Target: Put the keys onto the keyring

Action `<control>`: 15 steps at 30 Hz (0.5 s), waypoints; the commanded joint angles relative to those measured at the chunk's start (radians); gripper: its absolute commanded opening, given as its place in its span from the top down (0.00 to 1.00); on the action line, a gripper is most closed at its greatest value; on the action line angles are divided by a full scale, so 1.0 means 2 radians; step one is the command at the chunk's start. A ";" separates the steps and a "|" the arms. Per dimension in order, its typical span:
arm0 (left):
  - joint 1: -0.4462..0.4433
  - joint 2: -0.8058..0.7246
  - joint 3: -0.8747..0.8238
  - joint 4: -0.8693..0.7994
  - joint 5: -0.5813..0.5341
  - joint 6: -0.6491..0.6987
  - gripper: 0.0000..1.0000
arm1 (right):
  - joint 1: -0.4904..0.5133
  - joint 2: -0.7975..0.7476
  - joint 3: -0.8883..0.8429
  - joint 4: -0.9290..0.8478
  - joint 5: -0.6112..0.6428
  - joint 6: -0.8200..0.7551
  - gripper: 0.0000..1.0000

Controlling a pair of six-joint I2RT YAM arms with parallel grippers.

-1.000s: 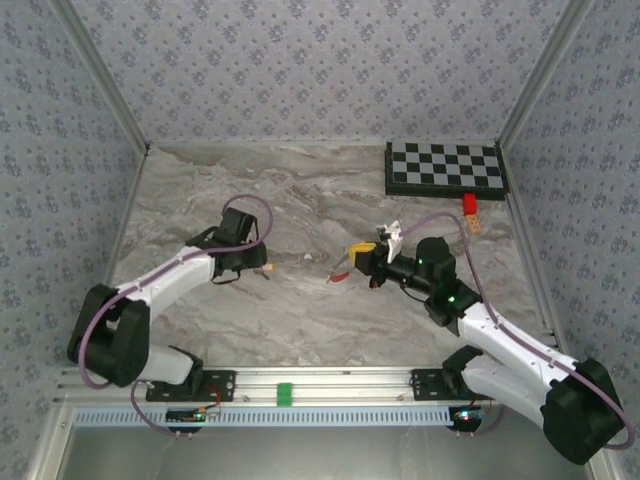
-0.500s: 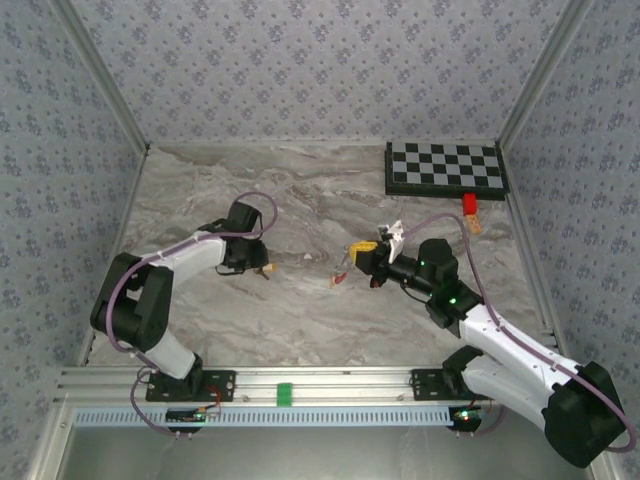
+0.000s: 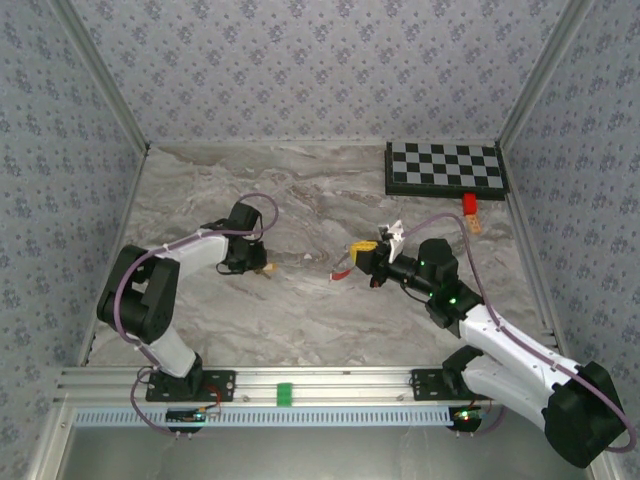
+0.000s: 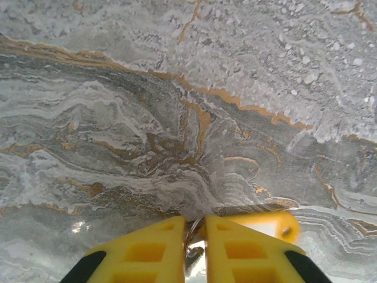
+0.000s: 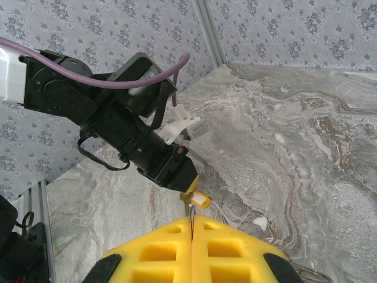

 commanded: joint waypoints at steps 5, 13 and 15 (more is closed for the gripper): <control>0.002 -0.012 0.014 -0.010 0.009 0.006 1.00 | 0.004 -0.005 -0.001 0.013 0.008 -0.006 1.00; -0.017 -0.067 0.012 -0.002 0.008 0.034 1.00 | 0.004 -0.004 -0.002 0.015 0.010 -0.004 1.00; -0.028 -0.085 0.008 0.007 0.007 0.045 1.00 | 0.004 -0.003 -0.002 0.016 0.009 -0.004 1.00</control>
